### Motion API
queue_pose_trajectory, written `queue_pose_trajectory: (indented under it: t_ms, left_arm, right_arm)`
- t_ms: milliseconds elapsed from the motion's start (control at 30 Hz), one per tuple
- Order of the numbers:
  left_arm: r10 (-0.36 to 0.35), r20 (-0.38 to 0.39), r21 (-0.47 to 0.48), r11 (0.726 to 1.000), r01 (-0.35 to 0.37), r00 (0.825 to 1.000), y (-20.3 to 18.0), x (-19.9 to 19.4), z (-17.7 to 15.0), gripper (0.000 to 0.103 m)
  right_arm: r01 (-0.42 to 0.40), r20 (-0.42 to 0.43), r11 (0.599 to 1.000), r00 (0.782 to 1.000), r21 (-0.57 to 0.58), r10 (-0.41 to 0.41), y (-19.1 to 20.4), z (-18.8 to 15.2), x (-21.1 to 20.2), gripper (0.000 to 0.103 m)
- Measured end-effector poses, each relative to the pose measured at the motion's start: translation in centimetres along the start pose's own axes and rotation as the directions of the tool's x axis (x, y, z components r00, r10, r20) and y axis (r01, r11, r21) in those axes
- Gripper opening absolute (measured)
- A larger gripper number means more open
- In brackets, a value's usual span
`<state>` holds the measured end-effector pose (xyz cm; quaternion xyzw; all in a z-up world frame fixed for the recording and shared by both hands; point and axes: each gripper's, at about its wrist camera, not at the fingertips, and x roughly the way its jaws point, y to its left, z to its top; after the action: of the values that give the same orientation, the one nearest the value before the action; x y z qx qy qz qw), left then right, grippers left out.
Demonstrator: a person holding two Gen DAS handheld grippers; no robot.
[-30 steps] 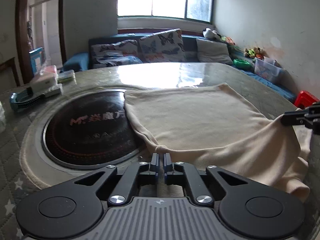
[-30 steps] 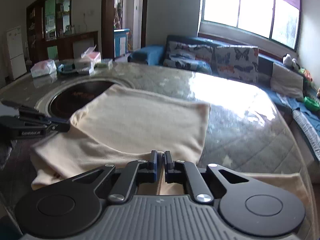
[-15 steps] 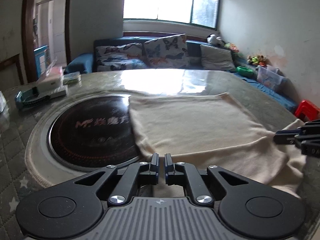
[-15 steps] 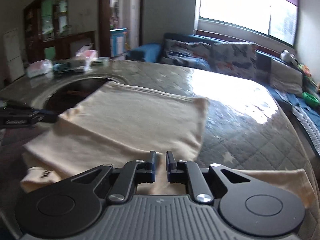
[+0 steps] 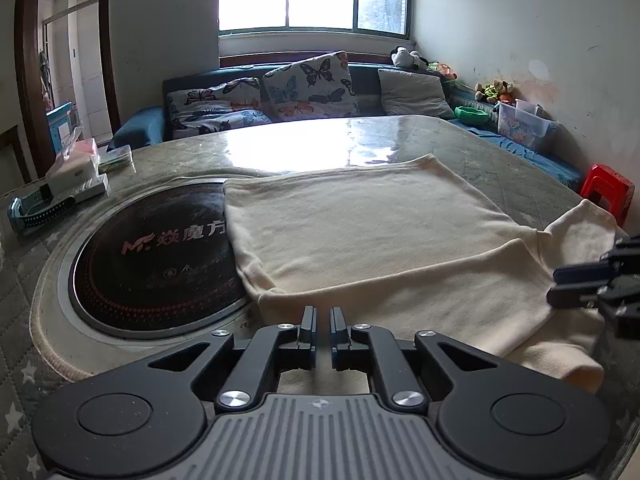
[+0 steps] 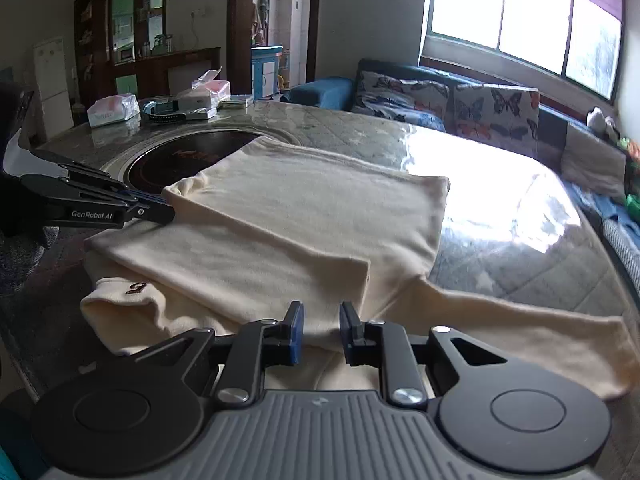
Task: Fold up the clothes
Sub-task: 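Grasp the other sleeve cuff with the right gripper and lift it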
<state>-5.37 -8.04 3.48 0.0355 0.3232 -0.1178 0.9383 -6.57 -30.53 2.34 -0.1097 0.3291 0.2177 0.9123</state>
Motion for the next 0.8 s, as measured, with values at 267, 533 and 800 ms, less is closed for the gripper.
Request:
queue_pose_trajectory:
  t_ms: [267, 533, 800]
  left_arm:
    - [-0.072, 0.016, 0.056, 0.996, 0.071, 0.997, -2.8, -0.8, 1.1, 0.017]
    - [-0.152, -0.002, 0.100, 0.983, 0.151, 0.988, -6.5, -0.1, 1.8, 0.027]
    - [-0.211, -0.030, 0.165, 0.963, 0.213, 0.977, -10.1, 0.8, 2.4, 0.031]
  right_arm:
    - [0.050, 0.042, 0.987, 0.998, 0.151, -0.057, -3.1, -0.3, -2.2, 0.021]
    - [0.277, -0.015, 0.896, 0.957, 0.347, -0.290, -10.7, -3.3, -3.9, 0.023]
    - [0.396, -0.074, 0.760, 0.904, 0.516, -0.421, -17.4, -5.9, -4.2, 0.032]
